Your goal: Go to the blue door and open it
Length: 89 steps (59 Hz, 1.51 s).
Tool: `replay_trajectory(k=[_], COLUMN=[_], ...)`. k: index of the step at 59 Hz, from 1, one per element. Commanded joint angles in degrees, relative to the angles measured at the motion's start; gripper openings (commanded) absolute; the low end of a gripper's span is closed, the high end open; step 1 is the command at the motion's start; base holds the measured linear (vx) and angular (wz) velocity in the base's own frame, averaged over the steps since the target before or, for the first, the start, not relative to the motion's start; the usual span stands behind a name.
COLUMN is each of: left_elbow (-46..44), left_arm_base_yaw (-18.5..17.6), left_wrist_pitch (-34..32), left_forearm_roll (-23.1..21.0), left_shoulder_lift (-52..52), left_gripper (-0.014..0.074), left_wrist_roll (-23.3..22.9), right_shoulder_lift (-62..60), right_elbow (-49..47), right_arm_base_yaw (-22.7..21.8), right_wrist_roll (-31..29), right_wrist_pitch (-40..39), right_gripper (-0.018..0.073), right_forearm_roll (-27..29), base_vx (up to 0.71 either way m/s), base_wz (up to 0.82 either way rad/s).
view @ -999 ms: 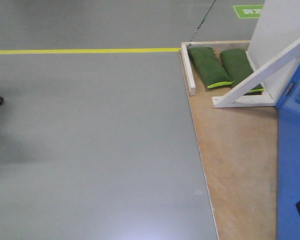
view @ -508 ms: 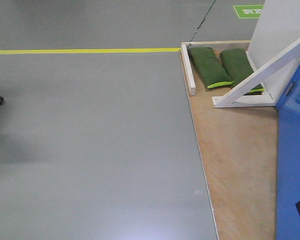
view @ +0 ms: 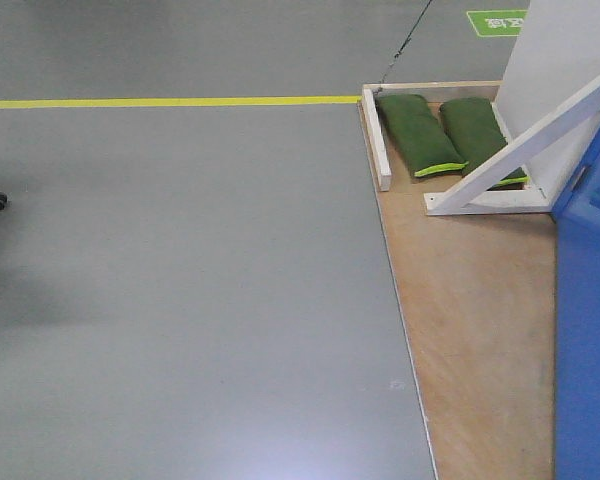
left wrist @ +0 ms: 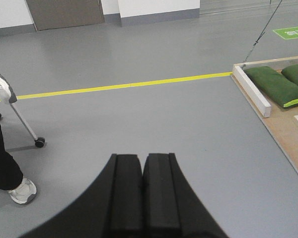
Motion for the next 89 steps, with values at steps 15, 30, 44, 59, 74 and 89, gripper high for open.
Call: replay_trajectory(k=[15, 30, 44, 59, 74, 89], left_elbow=[0.05, 0.05, 0.05, 0.05, 0.05, 0.05], left_arm_base_yaw=[-0.14, -0.14, -0.14, -0.14, -0.14, -0.14], left_wrist_pitch=[-4.43, -4.43, -4.43, -4.43, -4.43, -4.43], left_forearm_roll=[-0.30, -0.30, -0.30, -0.30, -0.30, -0.30], left_shoulder_lift=[-0.83, -0.83, -0.83, -0.83, -0.83, -0.83], left_gripper=[0.0070, 0.0070, 0.0070, 0.0070, 0.0070, 0.0070], left_wrist_roll=[-0.14, -0.14, -0.14, -0.14, -0.14, -0.14], right_shoulder_lift=[9.26, 17.46, 25.89, 32.16, 34.03, 34.66], right_elbow=[-13.66, -17.86, -22.15, -28.27, -34.42, -36.37], right_arm_base_yaw=[-12.85, -20.72, -22.55, -22.55, -22.55, -26.69], right_wrist_roll=[0.04, 0.04, 0.04, 0.04, 0.04, 0.04], right_wrist_pitch=[-14.27, -26.25, -28.95, -30.40, -39.32, -55.68], right_gripper=[0.0002, 0.0002, 0.0002, 0.0002, 0.0002, 0.0002], right_forearm_roll=[30.33, 45.06, 48.22, 48.22, 48.22, 48.03], base_vx=[0.00, 0.00, 0.00, 0.00, 0.00, 0.00], base_wz=[0.00, 0.00, 0.00, 0.00, 0.00, 0.00])
